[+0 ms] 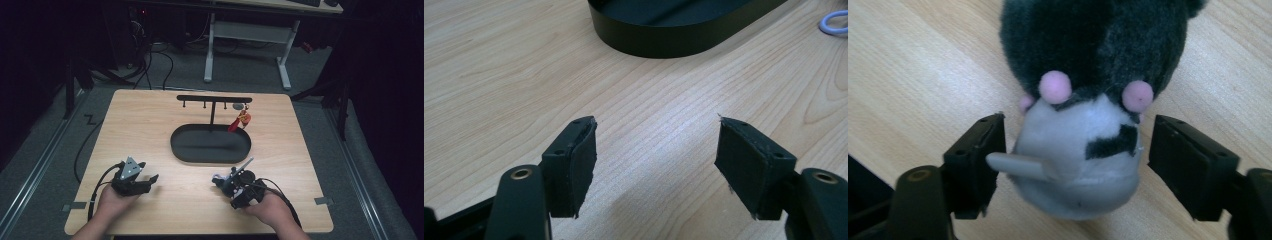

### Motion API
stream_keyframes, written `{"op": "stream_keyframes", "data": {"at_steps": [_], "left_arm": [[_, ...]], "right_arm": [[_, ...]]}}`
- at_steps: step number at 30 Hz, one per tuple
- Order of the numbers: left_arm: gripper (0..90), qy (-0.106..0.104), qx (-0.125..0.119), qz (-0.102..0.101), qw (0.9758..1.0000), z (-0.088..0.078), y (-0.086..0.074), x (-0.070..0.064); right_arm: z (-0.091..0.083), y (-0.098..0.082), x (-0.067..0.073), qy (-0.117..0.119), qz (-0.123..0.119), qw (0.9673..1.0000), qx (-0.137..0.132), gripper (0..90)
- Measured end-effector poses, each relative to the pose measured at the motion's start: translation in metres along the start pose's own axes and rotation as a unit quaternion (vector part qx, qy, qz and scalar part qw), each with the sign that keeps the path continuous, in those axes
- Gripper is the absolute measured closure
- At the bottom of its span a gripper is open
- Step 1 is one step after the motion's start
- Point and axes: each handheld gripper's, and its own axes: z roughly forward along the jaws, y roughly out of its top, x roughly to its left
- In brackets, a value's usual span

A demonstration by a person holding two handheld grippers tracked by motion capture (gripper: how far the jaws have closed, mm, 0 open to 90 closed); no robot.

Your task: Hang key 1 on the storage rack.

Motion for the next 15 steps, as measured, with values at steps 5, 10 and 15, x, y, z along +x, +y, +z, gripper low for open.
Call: {"op": "stream_keyframes", "data": {"at_steps": [5,10,15], "left_arm": [[32.8,0.001,-0.001,0.001,1.0000,0.0000,0.0001,-0.0004],[32.8,0.000,0.001,0.002,1.0000,0.0002,0.0002,-0.0009],[32.8,0.000,0.001,0.002,1.0000,0.0001,0.0002,-0.0009]], "right_arm": [[0.0003,-0.0010,-0.0011,0.003,0.018,0.9998,-0.006,36.0],[0.0033,-0.0007,-0.0008,0.004,0.016,0.9998,-0.007,41.5],[0.0017,-0.0001,0.0006,0.001,0.008,0.9999,-0.008,46.2]]}}
